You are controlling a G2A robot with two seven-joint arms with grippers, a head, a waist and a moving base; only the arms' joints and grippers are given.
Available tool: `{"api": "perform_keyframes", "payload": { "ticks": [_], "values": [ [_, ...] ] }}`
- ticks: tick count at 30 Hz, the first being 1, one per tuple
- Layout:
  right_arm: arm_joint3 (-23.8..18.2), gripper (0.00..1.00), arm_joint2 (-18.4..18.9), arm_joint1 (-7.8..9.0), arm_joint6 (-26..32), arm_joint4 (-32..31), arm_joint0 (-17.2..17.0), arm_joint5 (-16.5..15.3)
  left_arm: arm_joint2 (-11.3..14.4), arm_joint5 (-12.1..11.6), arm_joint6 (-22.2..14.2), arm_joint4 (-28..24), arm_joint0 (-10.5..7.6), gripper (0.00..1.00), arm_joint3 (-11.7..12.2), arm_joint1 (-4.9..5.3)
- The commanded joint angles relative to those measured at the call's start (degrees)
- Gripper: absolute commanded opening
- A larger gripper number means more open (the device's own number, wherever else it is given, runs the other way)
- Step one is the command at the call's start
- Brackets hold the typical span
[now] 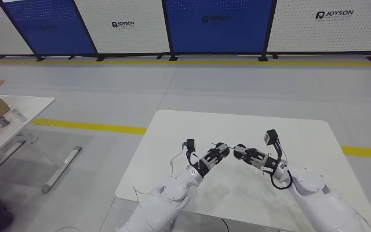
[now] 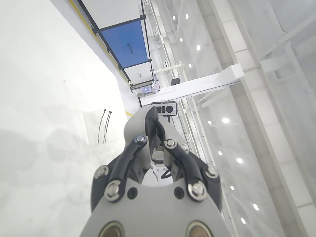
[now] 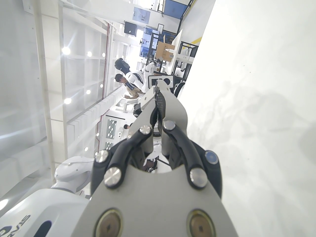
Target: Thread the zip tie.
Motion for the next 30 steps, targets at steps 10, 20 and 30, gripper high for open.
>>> {"api": "perform_keyframes", "payload": {
  "ticks": [10, 20, 30],
  "values": [
    [0.0, 0.00, 0.0, 0.00, 0.0, 0.0, 0.0, 0.0, -0.4, 0.0, 0.3, 2.2, 0.61, 0.73, -0.4, -0.17],
    [0.0, 0.00, 0.0, 0.00, 0.0, 0.0, 0.0, 0.0, -0.6, 0.0, 0.2, 4.0, 1.36, 0.40, -1.2, -0.33],
    [0.0, 0.00, 0.0, 0.00, 0.0, 0.0, 0.0, 0.0, -0.9, 0.0, 0.3, 5.2, 1.75, 0.00, -1.4, -0.53]
  ]
}}
